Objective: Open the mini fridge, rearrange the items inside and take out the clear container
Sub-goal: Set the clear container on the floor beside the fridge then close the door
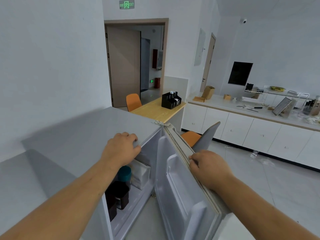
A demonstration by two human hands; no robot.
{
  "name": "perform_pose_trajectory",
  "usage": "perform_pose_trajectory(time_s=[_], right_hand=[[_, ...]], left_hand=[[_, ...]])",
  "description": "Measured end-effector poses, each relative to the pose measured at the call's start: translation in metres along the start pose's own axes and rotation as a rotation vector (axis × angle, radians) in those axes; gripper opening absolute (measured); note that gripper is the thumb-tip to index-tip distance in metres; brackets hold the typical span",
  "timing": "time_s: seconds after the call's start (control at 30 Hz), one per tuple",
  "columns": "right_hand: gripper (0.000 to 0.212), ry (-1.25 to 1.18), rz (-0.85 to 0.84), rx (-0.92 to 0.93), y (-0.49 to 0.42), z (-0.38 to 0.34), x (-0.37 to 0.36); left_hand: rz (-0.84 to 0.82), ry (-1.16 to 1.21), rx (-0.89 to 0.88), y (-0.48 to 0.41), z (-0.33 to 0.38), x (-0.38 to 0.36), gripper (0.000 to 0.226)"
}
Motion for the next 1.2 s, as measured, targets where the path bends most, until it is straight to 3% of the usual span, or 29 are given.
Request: perform_pose_trajectory(time_s=[0.47, 1.2], right_hand=[[0.036, -0.199, 0.045, 0.060, -0.005, -0.063, -0.021], [0.035, -0.188, 0.025, 0.181, -0.028, -0.129, -0.031]], left_hand=[[0.019, 0.020, 0.005, -0.001, -0.001, 0.001, 0.040], [0.023, 0.039, 0.015, -0.006, -0.008, -0.005, 0.042]])
Point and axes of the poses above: each hand's wrist, its own y-axis away from the middle knuckle, its own x-axis out of the back of the hand, z = x × y, the point moved 10 cm from there along -y, towards the middle knuckle, and after that the axes turned 3 degrees about y, right-handed, at the moved point
